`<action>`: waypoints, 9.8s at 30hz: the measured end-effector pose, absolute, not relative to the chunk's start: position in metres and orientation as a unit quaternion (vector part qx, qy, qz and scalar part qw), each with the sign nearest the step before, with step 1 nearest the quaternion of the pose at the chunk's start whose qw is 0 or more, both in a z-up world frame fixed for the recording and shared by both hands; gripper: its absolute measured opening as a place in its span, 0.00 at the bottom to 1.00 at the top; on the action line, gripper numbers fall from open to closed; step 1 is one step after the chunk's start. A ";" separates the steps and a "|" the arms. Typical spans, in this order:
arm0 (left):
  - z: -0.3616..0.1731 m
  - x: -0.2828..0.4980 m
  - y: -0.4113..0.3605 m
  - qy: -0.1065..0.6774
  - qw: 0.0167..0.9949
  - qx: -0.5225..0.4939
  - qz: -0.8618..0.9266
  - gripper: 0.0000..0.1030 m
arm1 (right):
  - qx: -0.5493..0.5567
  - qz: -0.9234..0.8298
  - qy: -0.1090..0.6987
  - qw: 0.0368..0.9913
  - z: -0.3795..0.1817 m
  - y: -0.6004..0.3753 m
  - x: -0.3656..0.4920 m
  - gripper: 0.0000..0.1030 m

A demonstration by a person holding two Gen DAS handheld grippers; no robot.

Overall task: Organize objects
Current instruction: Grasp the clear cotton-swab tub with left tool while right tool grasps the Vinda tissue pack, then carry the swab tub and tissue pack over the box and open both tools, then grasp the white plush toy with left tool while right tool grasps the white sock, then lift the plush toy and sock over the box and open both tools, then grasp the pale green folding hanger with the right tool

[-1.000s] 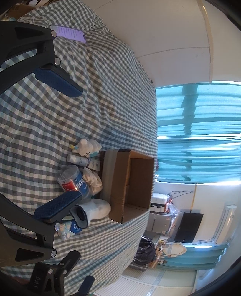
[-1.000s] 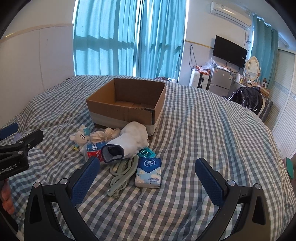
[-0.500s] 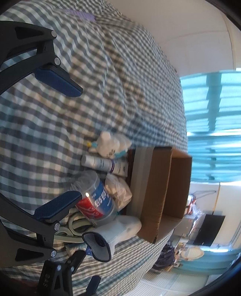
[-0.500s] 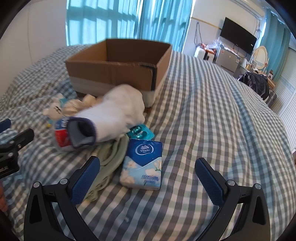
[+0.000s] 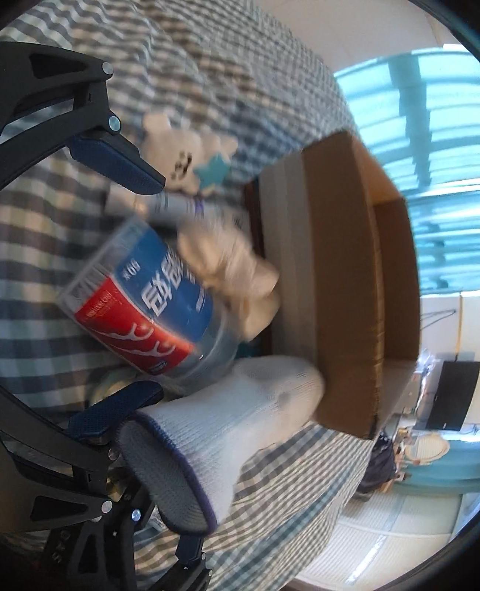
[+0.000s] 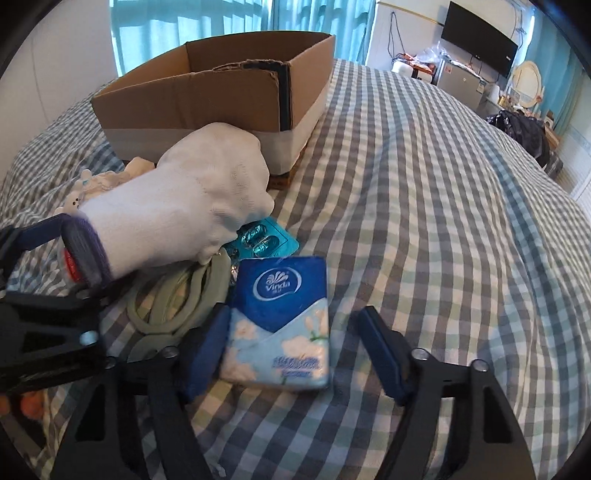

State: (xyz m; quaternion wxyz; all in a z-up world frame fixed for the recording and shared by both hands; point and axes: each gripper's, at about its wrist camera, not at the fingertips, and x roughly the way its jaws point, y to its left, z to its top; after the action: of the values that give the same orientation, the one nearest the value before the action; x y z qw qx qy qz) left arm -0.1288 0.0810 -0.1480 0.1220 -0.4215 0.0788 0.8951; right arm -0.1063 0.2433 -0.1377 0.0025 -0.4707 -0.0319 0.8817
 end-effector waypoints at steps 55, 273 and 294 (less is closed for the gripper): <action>0.035 -0.171 0.043 0.005 0.085 -0.285 0.955 0.58 | -0.273 0.957 -0.057 -0.083 0.077 0.206 -0.169 0.49; 0.036 -0.091 0.003 0.021 0.013 -0.266 0.964 1.00 | -0.304 0.951 -0.019 -0.043 0.069 0.218 -0.085 0.89; -0.130 -0.096 -0.014 0.031 -0.009 -0.378 0.925 1.00 | -0.495 0.866 -0.018 -0.065 -0.143 0.174 -0.116 0.89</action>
State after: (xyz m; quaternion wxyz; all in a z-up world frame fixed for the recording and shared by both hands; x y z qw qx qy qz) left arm -0.0965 -0.0138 -0.1304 -0.0091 -0.3779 0.0307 0.9253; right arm -0.1160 0.1743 -0.1434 -0.0649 -0.4951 -0.0183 0.8662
